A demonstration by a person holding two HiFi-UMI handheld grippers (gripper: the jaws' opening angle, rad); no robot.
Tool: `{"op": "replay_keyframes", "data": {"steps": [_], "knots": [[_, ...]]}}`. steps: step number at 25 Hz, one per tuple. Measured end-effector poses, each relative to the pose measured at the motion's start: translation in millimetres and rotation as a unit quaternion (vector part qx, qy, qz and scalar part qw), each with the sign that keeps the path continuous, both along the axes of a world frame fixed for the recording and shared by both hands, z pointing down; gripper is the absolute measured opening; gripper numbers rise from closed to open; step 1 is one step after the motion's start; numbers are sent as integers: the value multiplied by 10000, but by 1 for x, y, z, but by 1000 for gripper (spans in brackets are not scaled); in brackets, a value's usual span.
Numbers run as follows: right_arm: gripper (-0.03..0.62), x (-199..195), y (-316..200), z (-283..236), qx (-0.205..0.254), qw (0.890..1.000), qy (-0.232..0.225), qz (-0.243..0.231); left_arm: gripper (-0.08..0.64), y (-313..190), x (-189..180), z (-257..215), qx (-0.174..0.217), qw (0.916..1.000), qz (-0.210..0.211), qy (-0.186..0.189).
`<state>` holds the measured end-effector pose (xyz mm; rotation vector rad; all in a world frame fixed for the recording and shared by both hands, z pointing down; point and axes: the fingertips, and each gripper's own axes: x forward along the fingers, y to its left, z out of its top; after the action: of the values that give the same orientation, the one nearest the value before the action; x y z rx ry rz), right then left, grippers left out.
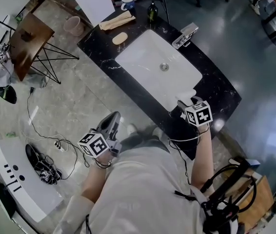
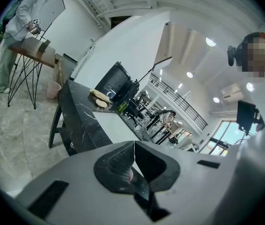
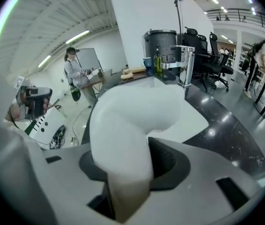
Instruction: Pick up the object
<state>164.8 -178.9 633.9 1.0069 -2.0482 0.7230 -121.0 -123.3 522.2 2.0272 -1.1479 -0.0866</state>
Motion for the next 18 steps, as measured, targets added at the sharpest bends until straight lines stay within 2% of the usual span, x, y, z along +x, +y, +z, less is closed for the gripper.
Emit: {"op": "replay_keyframes", "data": {"steps": [3,6,11,18], "knots": [[193,-22,-6,-17,111,9961,-870,130,8,1,-5,-3,35,10000,-48,8],[192,-49,-9,-43,201,9807,-1937,182,8,2,-12,-4,40,9999,-106,26],[190,-91,-8,-96,307,9338,-3562,120,8,1,-12,-4,42,9999,-83,82],[190,-125,1,-164,427,8687,-4934,26,8,-11,0,-9,127,9996,139,196]]}}
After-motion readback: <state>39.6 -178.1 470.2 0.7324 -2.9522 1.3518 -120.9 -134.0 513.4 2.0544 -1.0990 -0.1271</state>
